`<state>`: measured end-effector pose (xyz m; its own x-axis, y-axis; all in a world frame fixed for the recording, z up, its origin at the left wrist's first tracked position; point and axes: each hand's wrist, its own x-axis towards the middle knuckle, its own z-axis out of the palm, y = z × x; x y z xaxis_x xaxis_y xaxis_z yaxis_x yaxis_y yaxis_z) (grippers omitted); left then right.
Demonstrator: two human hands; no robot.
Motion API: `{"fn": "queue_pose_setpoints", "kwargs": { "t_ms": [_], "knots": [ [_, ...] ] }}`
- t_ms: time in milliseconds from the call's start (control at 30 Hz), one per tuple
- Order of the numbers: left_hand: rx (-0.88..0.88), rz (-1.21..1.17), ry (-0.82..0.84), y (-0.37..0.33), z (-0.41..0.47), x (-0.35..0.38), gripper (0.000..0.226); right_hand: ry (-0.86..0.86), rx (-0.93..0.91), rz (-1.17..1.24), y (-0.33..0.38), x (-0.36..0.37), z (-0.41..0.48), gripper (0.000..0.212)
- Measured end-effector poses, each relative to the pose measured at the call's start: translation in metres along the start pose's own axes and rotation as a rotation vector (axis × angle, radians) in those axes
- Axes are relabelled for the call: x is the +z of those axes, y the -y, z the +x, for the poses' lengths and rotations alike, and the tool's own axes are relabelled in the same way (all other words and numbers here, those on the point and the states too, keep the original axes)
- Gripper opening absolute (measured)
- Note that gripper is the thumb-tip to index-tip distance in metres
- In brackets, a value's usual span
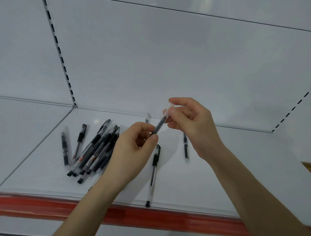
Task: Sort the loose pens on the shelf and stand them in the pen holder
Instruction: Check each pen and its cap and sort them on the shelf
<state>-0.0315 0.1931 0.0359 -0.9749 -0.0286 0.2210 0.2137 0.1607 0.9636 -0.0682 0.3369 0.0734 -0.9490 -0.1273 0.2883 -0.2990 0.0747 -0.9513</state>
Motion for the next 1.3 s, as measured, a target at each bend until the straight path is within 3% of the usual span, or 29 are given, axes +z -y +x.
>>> {"fn": "queue_pose_setpoints", "kwargs": {
  "t_ms": [333, 533, 633, 767, 967, 1067, 1300],
  "knots": [
    [0.126, 0.138, -0.084, 0.002, -0.004, 0.008, 0.036, -0.139, -0.024, 0.039, -0.012, 0.009, -0.006, 0.013],
    [0.147, 0.182, -0.117, 0.004, -0.002, 0.008, 0.038, -0.153, -0.039, 0.047, -0.015, 0.011, -0.006, 0.014],
    [0.112, 0.203, -0.123, 0.009, -0.006, 0.006, 0.032, -0.081, -0.007, 0.018, -0.019, 0.010, -0.006, 0.013],
    [0.142, 0.474, -0.113, 0.015, -0.015, -0.005, 0.004, 0.057, 0.097, -0.115, -0.030, 0.002, 0.004, 0.008],
    [-0.008, 1.020, 0.057, 0.022, -0.020, -0.013, 0.027, -0.008, 0.196, -0.453, -0.058, -0.014, 0.047, 0.005],
    [-0.024, 1.071, 0.057, 0.025, -0.020, -0.014, 0.028, 0.071, 0.200, -0.616, -0.070, -0.001, 0.056, 0.008],
    [-0.031, 1.097, 0.056, 0.028, -0.023, -0.020, 0.030, 0.229, 0.213, -0.819, -0.076, 0.035, 0.072, 0.042]
  ]
}}
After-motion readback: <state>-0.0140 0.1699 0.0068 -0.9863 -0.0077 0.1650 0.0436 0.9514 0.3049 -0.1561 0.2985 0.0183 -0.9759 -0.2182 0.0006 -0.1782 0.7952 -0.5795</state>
